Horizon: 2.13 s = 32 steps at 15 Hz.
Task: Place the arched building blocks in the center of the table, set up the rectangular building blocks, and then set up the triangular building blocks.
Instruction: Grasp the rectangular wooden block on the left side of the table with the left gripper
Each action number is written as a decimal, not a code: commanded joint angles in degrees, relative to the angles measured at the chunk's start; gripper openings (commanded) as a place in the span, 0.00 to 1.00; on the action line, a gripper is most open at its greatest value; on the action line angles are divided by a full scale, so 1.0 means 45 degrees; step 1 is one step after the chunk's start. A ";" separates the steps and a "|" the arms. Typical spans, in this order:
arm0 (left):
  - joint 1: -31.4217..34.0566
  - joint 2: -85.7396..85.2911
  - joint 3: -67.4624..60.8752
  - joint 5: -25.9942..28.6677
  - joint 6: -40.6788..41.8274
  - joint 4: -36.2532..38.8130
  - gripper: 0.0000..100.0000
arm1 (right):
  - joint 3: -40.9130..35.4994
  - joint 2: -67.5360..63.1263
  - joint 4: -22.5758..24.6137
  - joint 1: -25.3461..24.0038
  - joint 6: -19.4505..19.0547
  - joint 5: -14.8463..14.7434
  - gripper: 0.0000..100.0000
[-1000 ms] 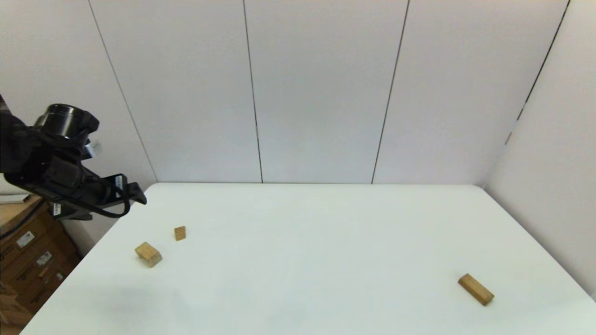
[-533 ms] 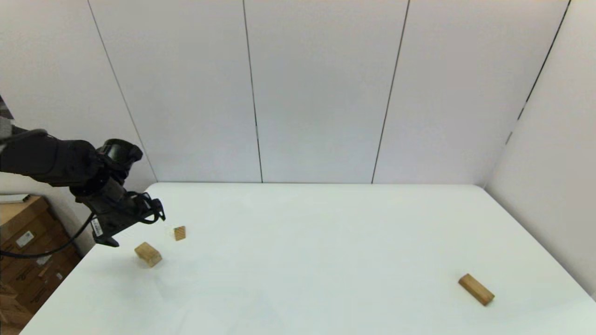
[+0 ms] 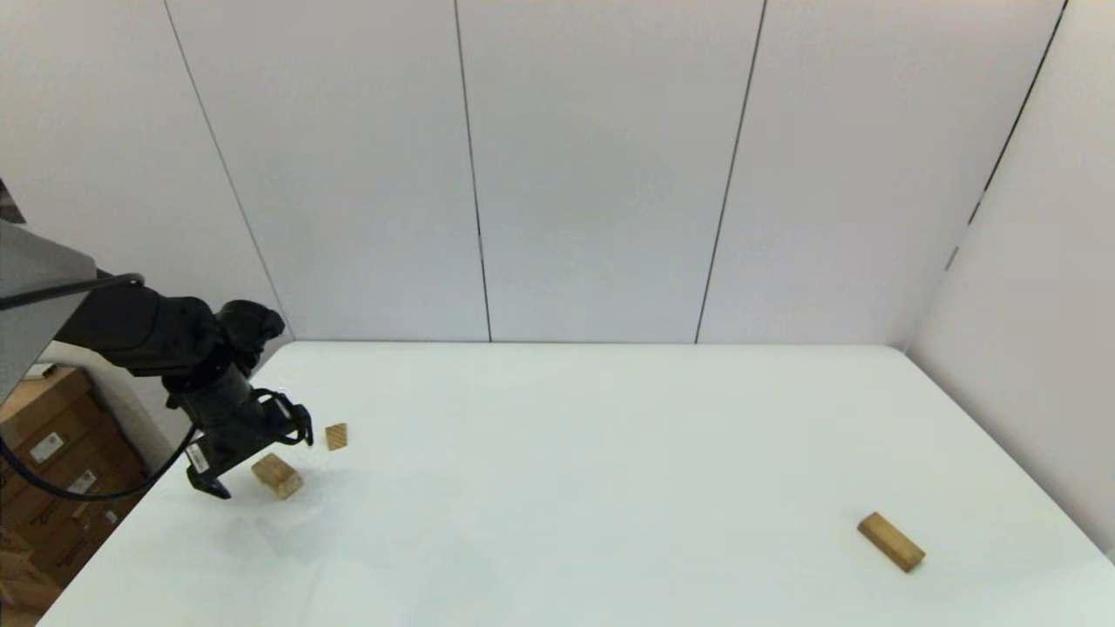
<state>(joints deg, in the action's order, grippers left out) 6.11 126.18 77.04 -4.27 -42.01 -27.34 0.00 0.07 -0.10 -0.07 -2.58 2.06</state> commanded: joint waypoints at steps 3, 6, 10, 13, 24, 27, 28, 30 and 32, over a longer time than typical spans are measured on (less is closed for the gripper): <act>0.0596 0.0943 0.0457 -0.0028 -0.0079 -0.0037 1.00 | -0.0020 0.0003 0.0002 -0.0003 -0.0012 0.0011 1.00; 0.0635 0.1100 0.0770 -0.0009 -0.0079 -0.0037 1.00 | -0.0020 0.0003 0.0002 -0.0003 -0.0012 0.0011 1.00; 0.0615 0.1158 0.0887 -0.0009 -0.0098 -0.0037 1.00 | -0.0020 0.0003 0.0002 -0.0003 -0.0012 0.0011 1.00; 0.0596 0.1197 0.1004 -0.0009 -0.0079 -0.0056 1.00 | -0.0020 0.0003 0.0002 -0.0003 -0.0012 0.0011 1.00; 0.0049 0.1471 0.1004 0.0011 -0.0645 -0.0232 1.00 | -0.0020 0.0003 0.0002 -0.0003 -0.0012 0.0011 1.00; 0.0010 0.1529 0.1043 0.0011 -0.0665 -0.0232 1.00 | -0.0020 0.0003 0.0002 -0.0003 -0.0012 0.0011 1.00; 0.0010 0.1549 0.1082 0.0011 -0.0665 -0.0232 1.00 | -0.0020 0.0003 0.0002 -0.0003 -0.0012 0.0011 1.00; 0.0010 0.1588 0.1160 0.0011 -0.0665 -0.0252 1.00 | -0.0020 0.0003 0.0002 -0.0003 0.0008 0.0011 1.00; 0.0010 0.1627 0.1258 -0.0009 -0.0684 -0.0232 1.00 | -0.0020 0.0003 0.0002 -0.0003 -0.0012 0.0011 1.00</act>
<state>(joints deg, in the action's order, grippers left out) 6.14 133.35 82.47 -4.22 -44.73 -28.28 0.00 0.07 -0.10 -0.07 -2.61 2.08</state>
